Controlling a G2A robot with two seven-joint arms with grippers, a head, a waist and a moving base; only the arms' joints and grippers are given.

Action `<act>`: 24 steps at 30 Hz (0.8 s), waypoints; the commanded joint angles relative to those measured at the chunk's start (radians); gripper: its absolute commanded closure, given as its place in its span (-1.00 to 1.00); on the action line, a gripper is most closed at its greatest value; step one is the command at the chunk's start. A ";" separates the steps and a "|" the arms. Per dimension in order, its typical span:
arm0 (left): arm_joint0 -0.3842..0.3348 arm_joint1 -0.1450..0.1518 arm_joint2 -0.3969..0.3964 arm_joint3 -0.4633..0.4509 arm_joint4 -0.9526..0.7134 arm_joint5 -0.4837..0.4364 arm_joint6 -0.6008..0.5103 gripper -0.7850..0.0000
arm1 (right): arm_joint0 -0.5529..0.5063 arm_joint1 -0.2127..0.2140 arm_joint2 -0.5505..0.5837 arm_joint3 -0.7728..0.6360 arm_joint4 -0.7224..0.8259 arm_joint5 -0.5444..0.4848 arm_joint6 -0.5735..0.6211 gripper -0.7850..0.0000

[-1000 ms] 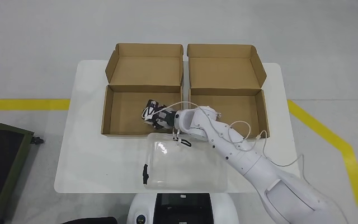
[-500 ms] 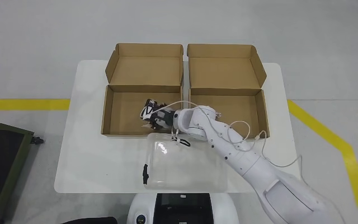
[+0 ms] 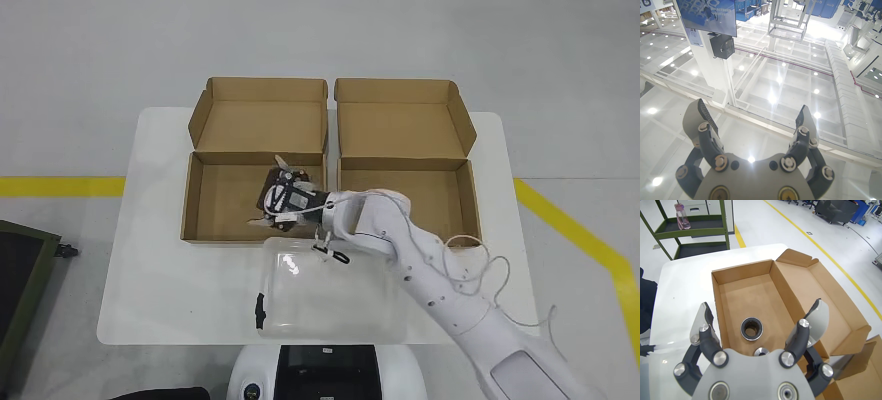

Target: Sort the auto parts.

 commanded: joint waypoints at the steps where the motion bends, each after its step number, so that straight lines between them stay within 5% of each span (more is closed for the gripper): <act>1: 0.000 0.000 0.000 0.000 0.000 0.000 0.000 -1.00 | -0.029 0.010 0.033 -0.046 -0.006 -0.007 0.004 -1.00; 9: 0.000 0.000 0.000 0.000 0.000 0.000 0.000 -1.00 | -0.179 0.056 0.175 -0.215 -0.041 -0.058 -0.020 -1.00; 24: 0.000 0.000 0.000 0.000 0.000 0.000 0.000 -1.00 | -0.562 0.131 0.504 -0.423 -0.198 -0.050 -0.293 -1.00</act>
